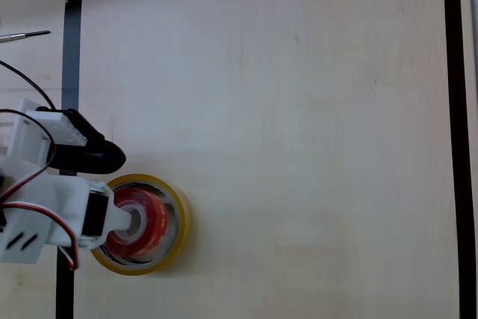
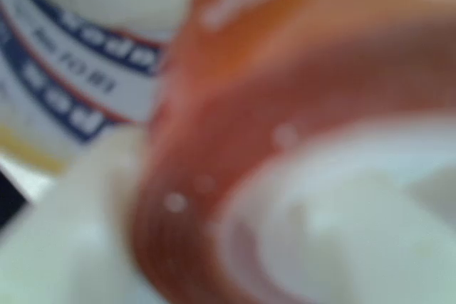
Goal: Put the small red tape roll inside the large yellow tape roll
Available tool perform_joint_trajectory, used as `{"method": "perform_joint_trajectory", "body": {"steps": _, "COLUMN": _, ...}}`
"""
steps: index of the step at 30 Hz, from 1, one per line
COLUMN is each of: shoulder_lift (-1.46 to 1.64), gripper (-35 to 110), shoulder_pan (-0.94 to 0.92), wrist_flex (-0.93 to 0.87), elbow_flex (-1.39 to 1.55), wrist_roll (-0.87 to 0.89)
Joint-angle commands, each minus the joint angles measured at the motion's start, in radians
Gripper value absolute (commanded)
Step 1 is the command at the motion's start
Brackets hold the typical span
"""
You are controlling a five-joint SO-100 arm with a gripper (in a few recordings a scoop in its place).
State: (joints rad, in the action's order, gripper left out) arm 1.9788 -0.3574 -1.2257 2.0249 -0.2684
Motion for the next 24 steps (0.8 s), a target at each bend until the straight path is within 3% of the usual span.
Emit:
{"method": "perform_joint_trajectory", "body": {"steps": 1, "shoulder_lift": 0.051, "gripper": 0, "shoulder_pan": -0.006, "wrist_flex": 0.012, "elbow_flex": -0.008, "wrist_roll": -0.023}}
{"method": "perform_joint_trajectory", "body": {"steps": 4, "shoulder_lift": 0.057, "gripper": 1, "shoulder_pan": -0.002, "wrist_flex": 0.012, "elbow_flex": 0.005, "wrist_roll": -0.023}}
{"method": "perform_joint_trajectory", "body": {"steps": 13, "shoulder_lift": 0.087, "gripper": 21, "shoulder_pan": 0.000, "wrist_flex": 0.014, "elbow_flex": 0.018, "wrist_roll": -0.023}}
{"method": "perform_joint_trajectory", "body": {"steps": 20, "shoulder_lift": 0.167, "gripper": 21, "shoulder_pan": -0.006, "wrist_flex": -0.008, "elbow_flex": -0.002, "wrist_roll": -0.023}}
{"method": "perform_joint_trajectory", "body": {"steps": 23, "shoulder_lift": 0.380, "gripper": 0, "shoulder_pan": 0.032, "wrist_flex": -0.054, "elbow_flex": 0.008, "wrist_roll": -0.023}}
{"method": "perform_joint_trajectory", "body": {"steps": 24, "shoulder_lift": 0.477, "gripper": 0, "shoulder_pan": 0.058, "wrist_flex": -0.061, "elbow_flex": 0.028, "wrist_roll": -0.023}}
